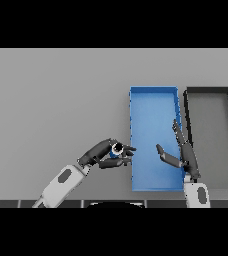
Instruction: Pick up the blue pipe and place it into the blue bin.
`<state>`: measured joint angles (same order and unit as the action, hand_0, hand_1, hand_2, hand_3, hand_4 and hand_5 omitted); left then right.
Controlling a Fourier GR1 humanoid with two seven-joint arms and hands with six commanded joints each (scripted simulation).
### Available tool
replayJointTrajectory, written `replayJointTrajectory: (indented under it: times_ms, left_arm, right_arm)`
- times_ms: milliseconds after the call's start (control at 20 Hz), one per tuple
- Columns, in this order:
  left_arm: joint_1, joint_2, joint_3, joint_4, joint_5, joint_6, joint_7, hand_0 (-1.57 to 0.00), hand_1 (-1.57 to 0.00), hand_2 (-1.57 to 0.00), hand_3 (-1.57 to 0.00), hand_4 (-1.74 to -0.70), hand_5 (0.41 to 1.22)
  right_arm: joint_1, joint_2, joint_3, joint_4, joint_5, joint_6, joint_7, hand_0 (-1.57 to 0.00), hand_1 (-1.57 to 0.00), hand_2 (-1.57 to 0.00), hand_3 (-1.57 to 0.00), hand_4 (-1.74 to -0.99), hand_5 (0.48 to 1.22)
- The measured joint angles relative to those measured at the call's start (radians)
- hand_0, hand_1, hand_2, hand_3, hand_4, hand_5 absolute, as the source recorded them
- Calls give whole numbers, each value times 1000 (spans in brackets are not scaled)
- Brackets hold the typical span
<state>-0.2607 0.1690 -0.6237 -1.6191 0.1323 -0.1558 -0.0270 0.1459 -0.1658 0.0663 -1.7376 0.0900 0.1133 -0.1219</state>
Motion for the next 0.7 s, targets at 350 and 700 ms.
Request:
replayJointTrajectory:
  times_ms: [350,700]
  left_arm:
    - [-21,-3,14,7,6,-4,8,-1571,-1571,-1571,-1440,-1731,1221]
    - [-24,-4,16,17,-1,-9,1,-1571,-1571,-1571,-1437,-1732,1221]
  right_arm:
    - [-80,-125,-2,-165,-302,227,120,1,1,1,1,-1250,532]
    - [-251,-226,112,-301,-415,339,307,1,1,1,1,-1297,522]
